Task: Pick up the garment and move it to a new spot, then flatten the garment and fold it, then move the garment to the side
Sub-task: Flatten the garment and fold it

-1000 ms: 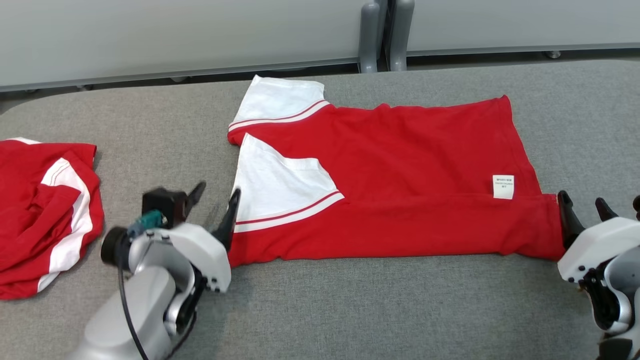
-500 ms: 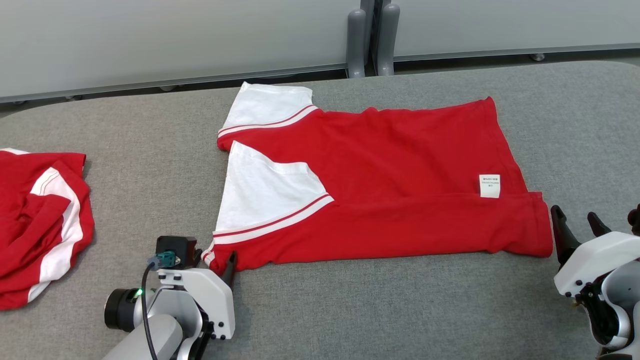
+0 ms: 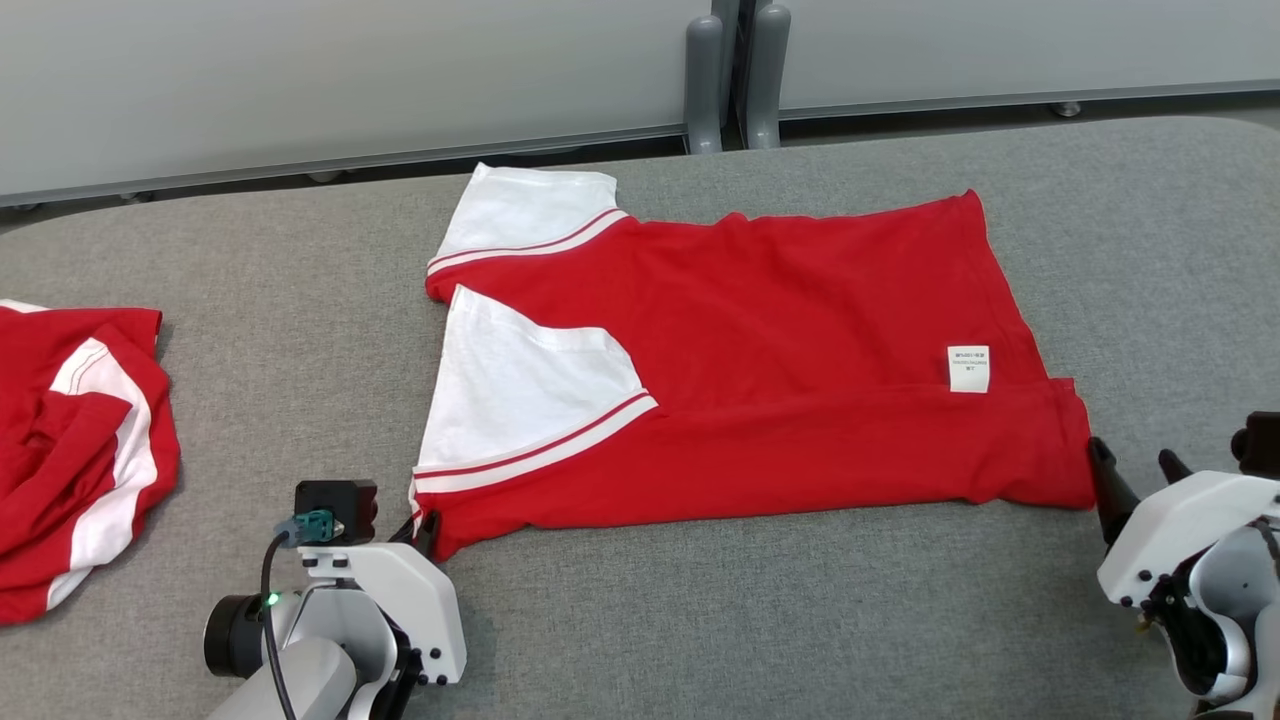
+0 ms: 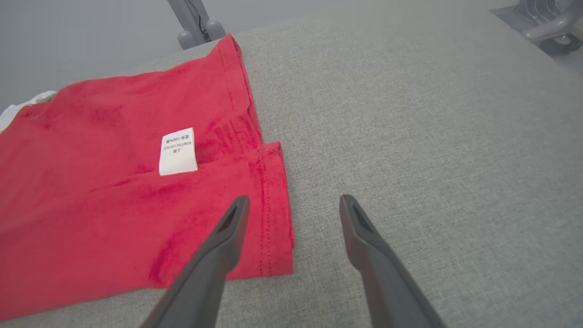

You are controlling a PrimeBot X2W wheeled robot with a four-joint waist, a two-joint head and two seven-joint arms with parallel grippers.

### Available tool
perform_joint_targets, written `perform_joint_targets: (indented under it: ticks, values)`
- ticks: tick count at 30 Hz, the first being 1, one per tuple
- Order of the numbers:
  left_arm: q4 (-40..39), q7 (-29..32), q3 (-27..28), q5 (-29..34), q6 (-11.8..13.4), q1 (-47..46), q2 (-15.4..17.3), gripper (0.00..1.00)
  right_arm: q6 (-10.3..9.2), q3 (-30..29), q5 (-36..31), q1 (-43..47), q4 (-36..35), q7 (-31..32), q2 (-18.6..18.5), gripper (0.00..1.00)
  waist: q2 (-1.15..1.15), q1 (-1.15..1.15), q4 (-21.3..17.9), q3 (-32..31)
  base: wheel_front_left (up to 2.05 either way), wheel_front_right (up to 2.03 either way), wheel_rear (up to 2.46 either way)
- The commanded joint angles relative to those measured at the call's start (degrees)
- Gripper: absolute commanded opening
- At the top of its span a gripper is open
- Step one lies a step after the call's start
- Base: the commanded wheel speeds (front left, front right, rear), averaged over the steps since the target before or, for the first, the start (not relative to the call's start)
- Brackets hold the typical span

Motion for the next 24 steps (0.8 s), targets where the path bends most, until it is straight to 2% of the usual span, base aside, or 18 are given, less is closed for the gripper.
perform_joint_targets:
  ticks: [1,5,15,16,17,18,19,21,22,24]
  values:
    - [0.3,0.1,0.0,-0.5,-0.2,1.1,0.1,0.0,0.01,0.4,-0.7,0.1,0.2,0.7,-0.4,1.0,0.0,0.0,-0.1,0.0,0.0,0.0,0.0]
    - [0.0,-0.5,0.3,-0.9,-0.1,1.4,0.0,0.0,0.01,1.9,-1.3,-0.5,2.1,3.7,-0.4,1.0,0.0,0.0,-0.1,0.3,0.0,0.0,0.0]
    - [-0.7,-1.9,0.2,-0.5,-1.1,-0.1,-0.2,0.0,0.01,1.5,-4.7,-5.4,10.4,4.9,-0.3,1.0,0.0,0.0,1.3,1.4,0.0,0.0,0.0]
    - [-0.7,-1.9,0.3,-0.5,-1.2,-0.2,-0.2,0.0,0.01,1.7,-5.2,-5.6,11.5,5.4,-0.3,0.78,0.0,0.0,1.5,1.5,0.0,0.0,0.0]
    - [-0.8,-2.3,0.3,-0.5,-1.3,-0.3,-0.2,0.0,0.01,2.0,-5.3,-5.7,12.2,5.8,-0.2,0.66,0.0,0.0,1.6,1.5,0.0,0.0,0.0]
    - [-1.0,-2.9,0.6,-0.6,-1.4,-0.2,-0.3,0.0,0.01,2.2,-5.0,-5.9,12.8,6.1,-0.2,0.47,0.0,0.0,1.8,1.6,0.0,0.0,0.0]
    - [-1.0,-3.2,0.8,-0.8,-1.7,-0.1,-0.3,0.0,0.01,2.1,-4.7,-6.1,13.4,6.1,-0.1,0.41,0.0,0.0,1.9,1.6,0.0,0.0,0.0]
    - [-0.9,-4.0,1.1,-1.1,-2.3,0.1,-0.4,0.0,0.01,2.2,-4.7,-6.2,14.2,5.9,-0.1,0.22,0.0,0.0,2.0,1.5,0.0,0.0,0.0]
    - [-0.7,-4.2,1.1,-1.3,-2.4,0.3,-0.4,0.0,0.01,2.5,-4.8,-6.0,14.4,5.7,-0.1,0.02,0.0,0.0,2.0,1.3,0.0,0.0,0.0]
    - [-0.6,-4.4,1.2,-1.6,-2.8,0.7,-0.4,0.0,0.01,2.5,-4.7,-5.7,14.5,5.6,-0.1,0.0,0.0,0.0,2.0,1.0,0.0,0.0,0.0]
